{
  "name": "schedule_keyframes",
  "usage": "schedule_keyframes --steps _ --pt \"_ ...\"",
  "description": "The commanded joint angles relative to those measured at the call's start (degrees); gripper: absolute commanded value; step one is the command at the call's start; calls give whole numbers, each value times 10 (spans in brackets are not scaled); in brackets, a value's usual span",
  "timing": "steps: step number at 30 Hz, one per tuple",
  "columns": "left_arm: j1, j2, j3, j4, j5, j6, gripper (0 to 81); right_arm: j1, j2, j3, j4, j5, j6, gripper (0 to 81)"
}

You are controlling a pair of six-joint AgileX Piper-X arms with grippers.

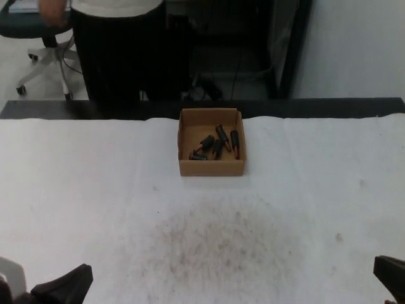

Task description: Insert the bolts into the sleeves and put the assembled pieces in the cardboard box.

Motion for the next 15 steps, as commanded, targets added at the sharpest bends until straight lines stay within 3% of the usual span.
schedule_keyframes --steps 1,15 --pt "-1 -6 -6 -11 -5 -2 3 -1 -6 14 -24 1 -1 8" --pt "-1 -6 -6 18 -5 -2 3 -1 -103 102 -37 1 -1 8"
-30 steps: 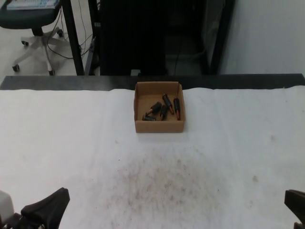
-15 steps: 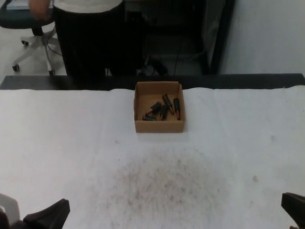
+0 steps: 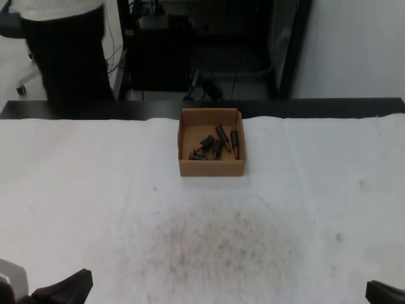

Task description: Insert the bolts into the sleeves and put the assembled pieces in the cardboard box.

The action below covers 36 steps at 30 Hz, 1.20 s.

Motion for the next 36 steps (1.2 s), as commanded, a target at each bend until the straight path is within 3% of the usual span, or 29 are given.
schedule_keyframes --steps 1,15,36 --pt "-1 -6 -6 1 -5 -2 3 -1 -11 8 -4 -1 -1 8" --pt "-1 -6 -6 99 -5 -2 3 -1 -81 12 16 -1 -1 8" --pt "-1 -6 -6 101 -5 -2 3 -1 -81 12 17 -1 -1 8"
